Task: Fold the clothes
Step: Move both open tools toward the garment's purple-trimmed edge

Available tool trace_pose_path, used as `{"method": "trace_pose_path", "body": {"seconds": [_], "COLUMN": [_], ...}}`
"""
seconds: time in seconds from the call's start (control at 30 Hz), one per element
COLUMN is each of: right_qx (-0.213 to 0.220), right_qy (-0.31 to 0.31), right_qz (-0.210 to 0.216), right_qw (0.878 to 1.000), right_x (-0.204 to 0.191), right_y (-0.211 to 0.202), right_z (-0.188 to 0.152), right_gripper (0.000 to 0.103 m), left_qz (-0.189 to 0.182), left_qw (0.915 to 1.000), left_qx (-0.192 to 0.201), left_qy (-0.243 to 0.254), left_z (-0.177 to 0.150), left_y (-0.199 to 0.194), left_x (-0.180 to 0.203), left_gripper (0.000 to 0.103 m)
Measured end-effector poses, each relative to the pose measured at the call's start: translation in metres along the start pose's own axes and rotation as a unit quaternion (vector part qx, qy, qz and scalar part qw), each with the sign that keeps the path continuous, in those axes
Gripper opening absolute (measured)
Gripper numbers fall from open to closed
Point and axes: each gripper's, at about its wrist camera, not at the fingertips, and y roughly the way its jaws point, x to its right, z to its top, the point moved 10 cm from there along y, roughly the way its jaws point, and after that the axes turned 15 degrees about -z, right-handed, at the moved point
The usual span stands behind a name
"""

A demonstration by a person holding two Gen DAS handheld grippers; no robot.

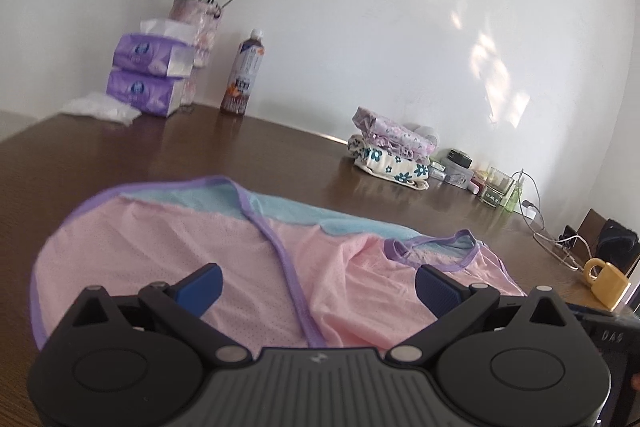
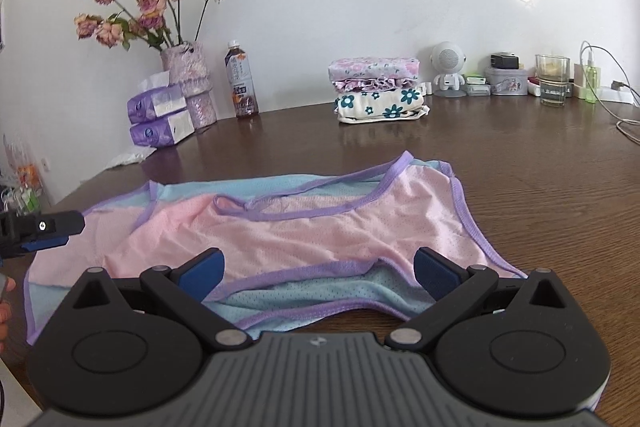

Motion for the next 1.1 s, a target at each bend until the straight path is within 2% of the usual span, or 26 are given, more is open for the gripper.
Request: {"method": "trace_pose_path", "body": {"seconds": [0.23, 0.43, 0.53, 0.6, 0.7, 1.1], "right_qx": [-0.009, -0.009, -0.006, -0.005, -0.006, -0.008], "right_qy": [0.003, 0.009, 0.006, 0.004, 0.007, 0.003], "right_qz": [0.021, 0.030, 0.021, 0.013, 0.006, -0.005], "right_qw": [1.000, 0.999, 1.000, 1.000, 1.000, 1.000], "right_x": [-0.007, -0.006, -0.004, -0.002, 0.002, 0.006], "right_y": [-0.009, -0.017, -0.019, -0.020, -0.022, -0.028], "right_z": [-0.005, -0.003, -0.003, -0.003, -0.005, -0.008], "right_gripper": [0.103, 0.103, 0.103, 0.103, 0.103, 0.103], "left_qz": [0.002, 0.024, 0.048, 0.051, 0.052, 0.089], "left_qw": [0.9997, 0.9996, 0.9981, 0.9973, 0.9970, 0.9937], "left_qx": [0.010, 0.017, 0.022, 0.023, 0.022, 0.021], "left_qy": [-0.024, 0.003, 0.032, 0.047, 0.054, 0.064], "left_z": [-0.001, 0.004, 0.007, 0.007, 0.005, 0.003], "left_y": [-0.007, -0.014, -0.017, -0.018, -0.019, -0.023], "left_x": [-0.001, 0.001, 0.005, 0.009, 0.014, 0.014], "left_gripper": [0.103, 0.103, 0.103, 0.103, 0.103, 0.103]}}
